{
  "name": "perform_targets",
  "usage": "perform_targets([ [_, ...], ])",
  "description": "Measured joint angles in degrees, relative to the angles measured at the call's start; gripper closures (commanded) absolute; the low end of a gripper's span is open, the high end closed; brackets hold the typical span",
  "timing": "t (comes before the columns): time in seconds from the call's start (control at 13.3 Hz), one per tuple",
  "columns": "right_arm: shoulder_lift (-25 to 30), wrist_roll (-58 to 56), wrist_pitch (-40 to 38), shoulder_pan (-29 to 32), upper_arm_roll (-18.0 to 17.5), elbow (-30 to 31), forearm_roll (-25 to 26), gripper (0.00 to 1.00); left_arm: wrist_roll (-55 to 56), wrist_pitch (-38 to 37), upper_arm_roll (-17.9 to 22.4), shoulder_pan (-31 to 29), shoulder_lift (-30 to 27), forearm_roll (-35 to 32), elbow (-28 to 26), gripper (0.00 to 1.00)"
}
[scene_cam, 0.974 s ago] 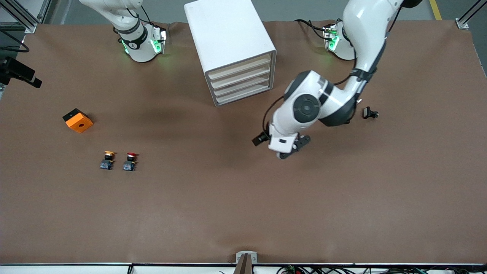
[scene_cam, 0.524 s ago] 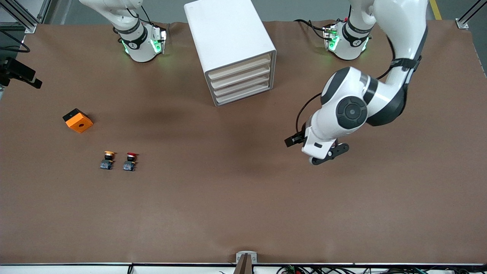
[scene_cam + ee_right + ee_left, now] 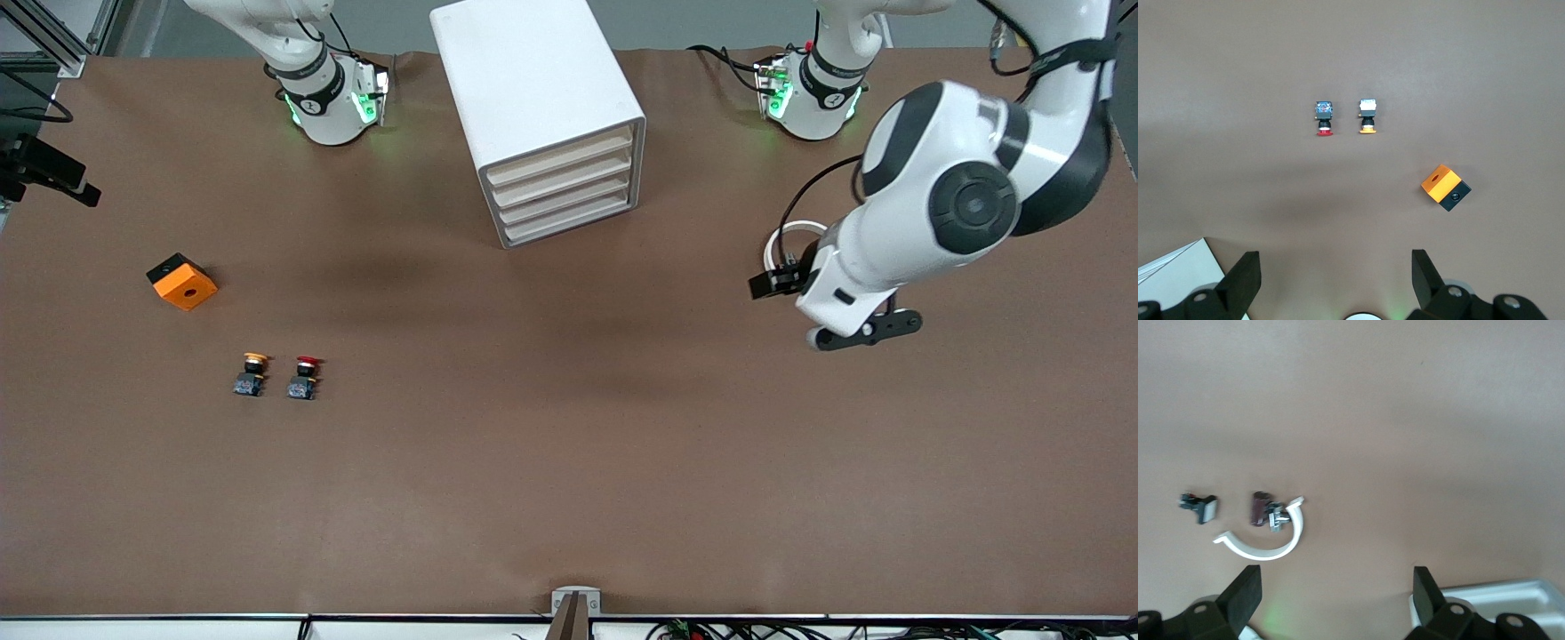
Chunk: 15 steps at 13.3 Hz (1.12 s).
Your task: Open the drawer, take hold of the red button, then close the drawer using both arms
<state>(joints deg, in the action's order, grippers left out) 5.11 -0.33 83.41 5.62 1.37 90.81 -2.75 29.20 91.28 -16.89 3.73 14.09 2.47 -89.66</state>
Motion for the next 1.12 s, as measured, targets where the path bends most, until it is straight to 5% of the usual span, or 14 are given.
perform_targets([
  [0.37, 0.1, 0.0, 0.0, 0.0, 0.1, 0.4, 0.3, 0.0, -9.9, -1.7, 3.9, -0.6, -6.2, 0.0, -5.3, 0.0],
  [0.75, 0.1, -0.1, 0.2, -0.1, 0.0, 0.6, 2.8, 0.0, -19.7, -2.0, 12.3, 0.6, -12.5, 0.1, -10.9, 0.0],
  [1.12, 0.1, -0.2, 1.1, -0.1, 0.0, 0.8, 2.9, 0.0, -23.4, -2.7, 14.8, -1.4, -17.1, 0.1, -12.5, 0.0],
])
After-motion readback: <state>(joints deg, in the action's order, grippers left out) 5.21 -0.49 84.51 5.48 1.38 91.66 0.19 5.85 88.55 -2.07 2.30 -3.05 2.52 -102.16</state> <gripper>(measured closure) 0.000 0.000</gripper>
